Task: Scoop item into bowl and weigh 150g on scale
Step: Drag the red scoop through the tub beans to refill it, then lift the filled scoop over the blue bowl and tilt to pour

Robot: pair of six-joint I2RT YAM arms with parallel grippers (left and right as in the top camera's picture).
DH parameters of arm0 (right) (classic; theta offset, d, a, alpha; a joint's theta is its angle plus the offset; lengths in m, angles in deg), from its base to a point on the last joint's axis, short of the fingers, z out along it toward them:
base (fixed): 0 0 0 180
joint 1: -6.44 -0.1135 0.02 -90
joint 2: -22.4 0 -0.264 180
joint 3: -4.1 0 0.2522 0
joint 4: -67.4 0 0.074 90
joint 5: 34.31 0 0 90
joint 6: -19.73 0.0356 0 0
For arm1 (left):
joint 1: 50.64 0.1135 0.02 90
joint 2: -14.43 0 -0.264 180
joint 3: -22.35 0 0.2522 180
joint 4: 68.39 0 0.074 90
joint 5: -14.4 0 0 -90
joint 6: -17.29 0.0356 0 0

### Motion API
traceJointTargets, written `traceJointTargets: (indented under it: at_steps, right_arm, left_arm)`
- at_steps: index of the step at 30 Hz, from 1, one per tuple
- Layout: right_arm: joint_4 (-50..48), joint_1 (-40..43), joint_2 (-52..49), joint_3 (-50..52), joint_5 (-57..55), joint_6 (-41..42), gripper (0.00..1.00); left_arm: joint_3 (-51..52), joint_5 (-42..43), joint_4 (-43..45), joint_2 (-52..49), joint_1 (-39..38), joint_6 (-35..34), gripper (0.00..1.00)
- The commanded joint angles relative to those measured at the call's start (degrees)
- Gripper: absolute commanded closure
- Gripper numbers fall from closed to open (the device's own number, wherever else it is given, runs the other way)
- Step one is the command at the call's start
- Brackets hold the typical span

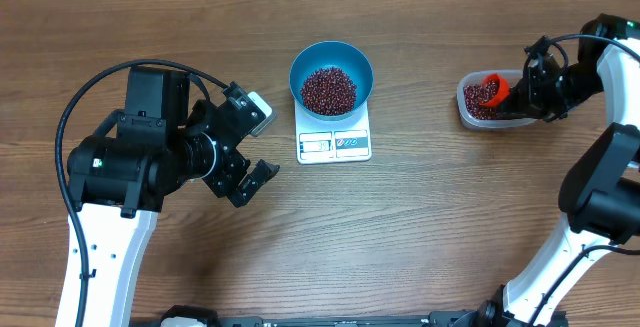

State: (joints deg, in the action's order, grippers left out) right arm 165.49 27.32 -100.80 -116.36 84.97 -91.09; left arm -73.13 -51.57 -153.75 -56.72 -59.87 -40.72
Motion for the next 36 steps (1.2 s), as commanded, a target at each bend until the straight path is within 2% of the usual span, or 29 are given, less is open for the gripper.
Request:
traceJointTargets:
  at_steps: [1,11,17,24,29,36]
  right_arm:
    - [0.0,1.68,-0.31,0.26,1.27,-0.7,0.97]
    - [0.98,4.2,-0.31,0.26,3.26,-0.81,0.96]
    - [5.42,5.57,-0.31,0.26,10.14,-8.22,0.96]
    - [8.22,7.96,-0.31,0.24,12.7,-9.11,0.96]
    - [12.59,9.22,-0.31,0.24,19.08,-17.22,0.96]
    - [12.79,8.83,-0.31,0.24,22.86,-17.16,0.96]
  left_arm:
    - [-0.79,0.85,0.0,-0.09,0.22,1.27,0.0]
    - [-0.79,0.87,0.0,-0.09,0.22,1.25,0.01]
    - [-0.79,0.87,0.0,-0.09,0.22,1.25,0.0]
    - [-0.79,0.85,0.0,-0.09,0.22,1.25,0.0]
    - [-0.79,0.85,0.0,-0.09,0.22,1.25,0.0]
    - [-0.79,0.85,0.0,-0.09,0.22,1.25,0.0]
